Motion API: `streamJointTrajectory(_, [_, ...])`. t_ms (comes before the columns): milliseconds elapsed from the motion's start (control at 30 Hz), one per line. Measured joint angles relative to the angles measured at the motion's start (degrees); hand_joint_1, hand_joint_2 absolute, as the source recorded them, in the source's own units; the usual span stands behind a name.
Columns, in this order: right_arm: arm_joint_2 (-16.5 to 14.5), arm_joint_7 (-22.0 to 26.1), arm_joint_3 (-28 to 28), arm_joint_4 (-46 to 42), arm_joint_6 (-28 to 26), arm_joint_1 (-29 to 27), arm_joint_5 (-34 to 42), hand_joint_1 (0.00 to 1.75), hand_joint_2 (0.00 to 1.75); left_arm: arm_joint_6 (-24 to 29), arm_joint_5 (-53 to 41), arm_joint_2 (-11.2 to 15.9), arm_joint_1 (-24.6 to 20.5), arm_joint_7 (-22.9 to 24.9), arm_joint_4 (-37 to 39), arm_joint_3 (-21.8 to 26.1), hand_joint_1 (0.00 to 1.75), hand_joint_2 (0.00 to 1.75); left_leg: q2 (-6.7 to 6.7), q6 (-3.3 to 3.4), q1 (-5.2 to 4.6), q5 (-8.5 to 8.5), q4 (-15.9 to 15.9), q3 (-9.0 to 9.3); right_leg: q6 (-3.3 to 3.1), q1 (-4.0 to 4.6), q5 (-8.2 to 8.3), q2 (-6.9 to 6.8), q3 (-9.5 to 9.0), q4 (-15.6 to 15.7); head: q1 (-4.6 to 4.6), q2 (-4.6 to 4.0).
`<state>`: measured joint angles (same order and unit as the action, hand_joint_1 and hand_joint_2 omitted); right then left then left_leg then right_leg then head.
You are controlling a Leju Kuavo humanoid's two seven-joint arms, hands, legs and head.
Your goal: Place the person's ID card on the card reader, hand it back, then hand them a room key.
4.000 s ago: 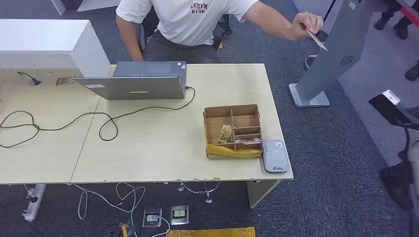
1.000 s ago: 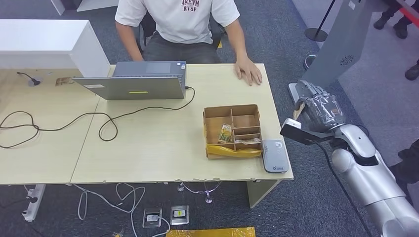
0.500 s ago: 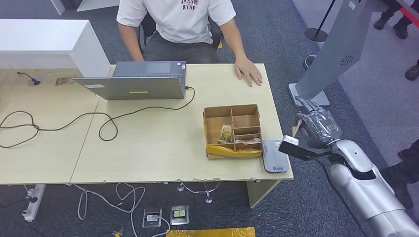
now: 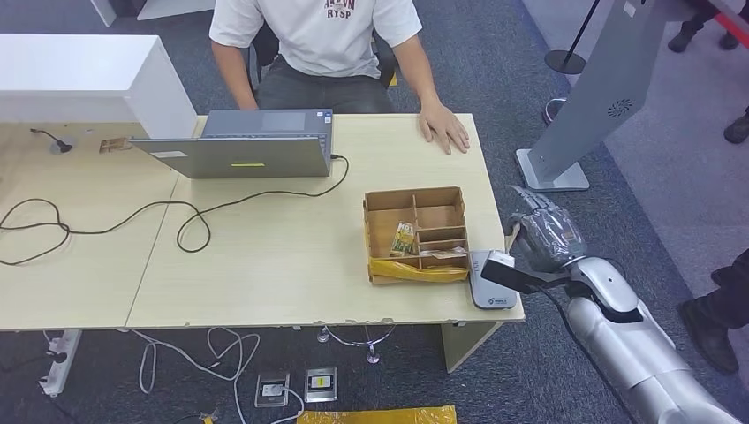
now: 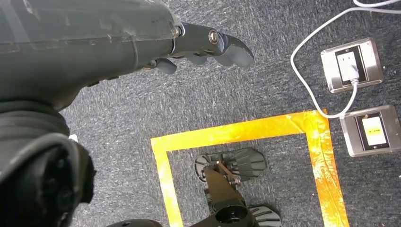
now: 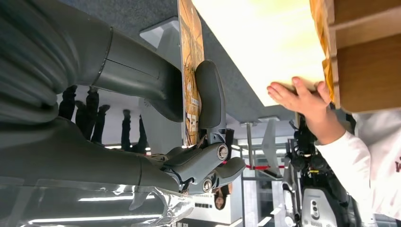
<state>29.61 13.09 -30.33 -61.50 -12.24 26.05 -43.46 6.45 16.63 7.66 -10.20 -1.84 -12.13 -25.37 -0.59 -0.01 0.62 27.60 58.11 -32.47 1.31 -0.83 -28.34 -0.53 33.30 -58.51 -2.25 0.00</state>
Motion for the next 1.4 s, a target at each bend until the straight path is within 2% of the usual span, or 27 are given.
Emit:
streamJointTrajectory(333, [-2.16,0.92,-1.43,6.85,-4.17,-0.48,0.81,1.75,1.75,0.17,-0.49,0.22,-0.13,0.56,0.0,-1.08,0.0,0.0,0.02,0.0,0.0,0.0,0.0,0.01,0.0,0.0,0.0,0.03,0.02,0.0,0.01,0.0])
streamJointTrajectory(1400, [-6.39,3.22,-2.11,15.91,-5.86,2.04,0.19,1.75,1.75,1.07,0.91,0.43,0.02,0.96,0.02,-1.38,0.0,0.0,0.12,0.0,0.0,0.0,0.0,0.29,0.0,0.0,0.01,0.16,-0.21,0.01,0.0,0.0])
